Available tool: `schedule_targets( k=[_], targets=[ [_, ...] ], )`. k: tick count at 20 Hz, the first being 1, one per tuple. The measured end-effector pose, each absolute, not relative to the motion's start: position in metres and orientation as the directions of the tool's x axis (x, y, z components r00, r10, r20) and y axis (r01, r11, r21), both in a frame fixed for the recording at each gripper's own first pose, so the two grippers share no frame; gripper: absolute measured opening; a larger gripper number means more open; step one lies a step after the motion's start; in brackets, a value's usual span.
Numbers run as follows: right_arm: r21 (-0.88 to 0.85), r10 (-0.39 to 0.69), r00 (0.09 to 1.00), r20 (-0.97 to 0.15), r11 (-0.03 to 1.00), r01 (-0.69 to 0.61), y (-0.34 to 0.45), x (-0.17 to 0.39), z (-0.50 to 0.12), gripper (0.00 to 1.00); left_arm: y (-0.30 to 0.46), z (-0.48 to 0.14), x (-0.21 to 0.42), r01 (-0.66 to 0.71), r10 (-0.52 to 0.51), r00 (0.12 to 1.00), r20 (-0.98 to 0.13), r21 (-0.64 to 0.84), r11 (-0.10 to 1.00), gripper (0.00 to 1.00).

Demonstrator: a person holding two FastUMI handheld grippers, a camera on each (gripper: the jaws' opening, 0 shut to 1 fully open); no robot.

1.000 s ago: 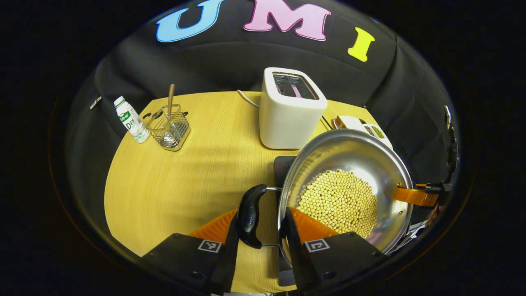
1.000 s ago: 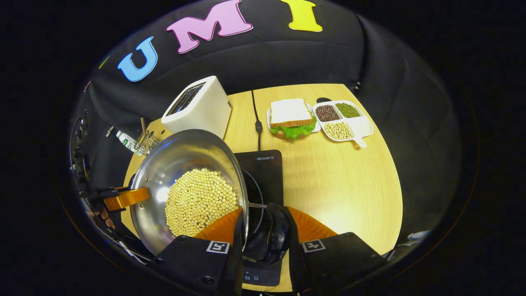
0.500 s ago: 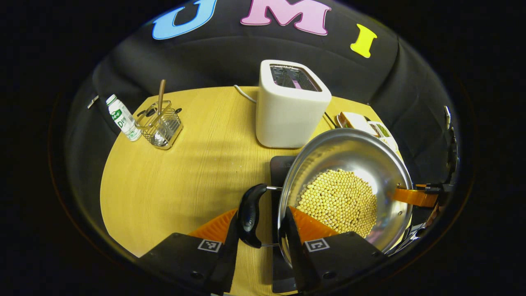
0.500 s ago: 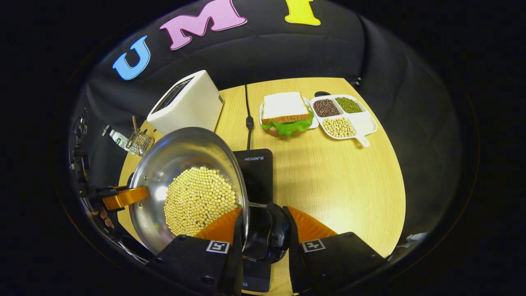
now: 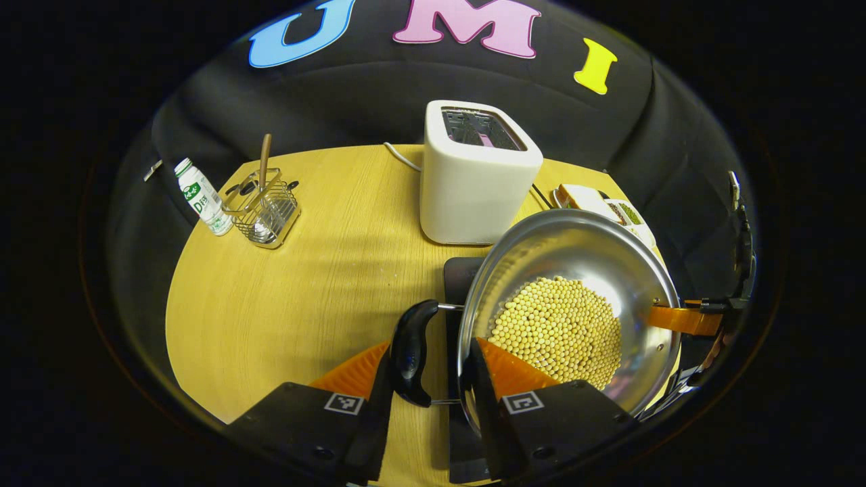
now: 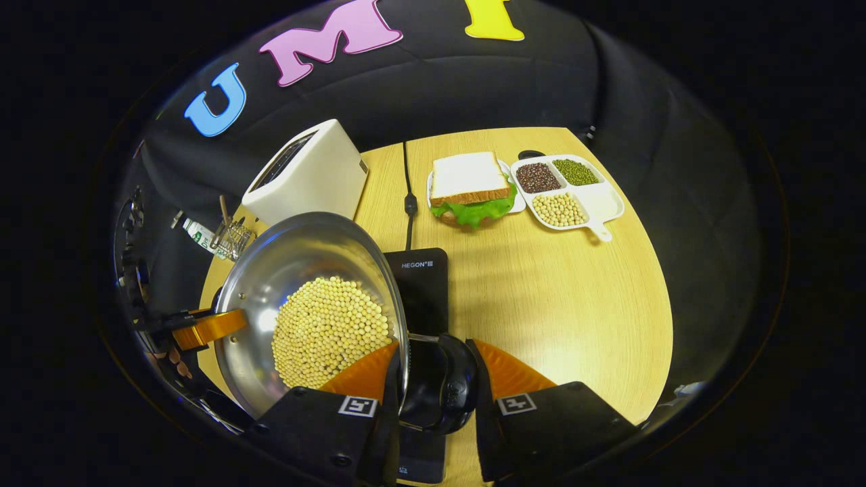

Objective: First push the handle of the pot to place it horizontally, then grasp the pot with both hands and set it on the induction cooktop.

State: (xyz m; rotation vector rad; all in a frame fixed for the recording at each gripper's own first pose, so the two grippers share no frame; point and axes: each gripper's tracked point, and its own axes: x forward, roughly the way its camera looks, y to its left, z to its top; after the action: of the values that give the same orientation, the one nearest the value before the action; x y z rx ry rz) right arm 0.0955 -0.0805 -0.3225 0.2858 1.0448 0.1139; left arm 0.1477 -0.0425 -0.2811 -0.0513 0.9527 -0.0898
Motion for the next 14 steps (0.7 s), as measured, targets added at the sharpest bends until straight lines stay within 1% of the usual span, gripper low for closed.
schedule_targets(
  k=[4,6,7,8,9,10,11,14],
  targets=[
    [0.270,0.203,0.521,-0.829,0.961,0.054,-0.083,0.098,-0.319,0.57,-0.042,-0.280,0.148,0.056,-0.099,0.586,-0.805,-0.081,0.995,0.62],
    [0.286,0.208,0.542,-0.814,0.956,0.062,-0.079,0.102,-0.310,0.65,-0.043,-0.277,0.149,0.059,-0.098,0.598,-0.795,-0.078,0.995,0.64],
    [0.284,0.201,0.544,-0.814,0.956,0.071,-0.079,0.104,-0.309,0.85,-0.042,-0.276,0.151,0.063,-0.098,0.611,-0.786,-0.075,0.995,0.65],
    [0.282,0.198,0.546,-0.814,0.956,0.075,-0.077,0.105,-0.310,0.89,-0.041,-0.272,0.152,0.067,-0.093,0.621,-0.778,-0.065,0.996,0.70],
    [0.269,0.182,0.554,-0.812,0.960,0.079,-0.080,0.104,-0.307,0.99,-0.039,-0.270,0.152,0.066,-0.079,0.632,-0.771,-0.049,0.997,0.78],
    [0.258,0.168,0.567,-0.806,0.963,0.081,-0.082,0.105,-0.303,0.99,-0.037,-0.266,0.152,0.065,-0.068,0.640,-0.766,-0.034,0.997,0.90],
    [0.248,0.155,0.581,-0.799,0.965,0.083,-0.083,0.105,-0.300,0.99,-0.035,-0.262,0.152,0.062,-0.059,0.646,-0.761,-0.025,0.998,0.94],
    [0.230,0.129,0.618,-0.776,0.969,0.086,-0.085,0.102,-0.283,0.99,-0.038,-0.252,0.147,0.054,-0.071,0.667,-0.742,-0.047,0.997,0.94]
  ],
)
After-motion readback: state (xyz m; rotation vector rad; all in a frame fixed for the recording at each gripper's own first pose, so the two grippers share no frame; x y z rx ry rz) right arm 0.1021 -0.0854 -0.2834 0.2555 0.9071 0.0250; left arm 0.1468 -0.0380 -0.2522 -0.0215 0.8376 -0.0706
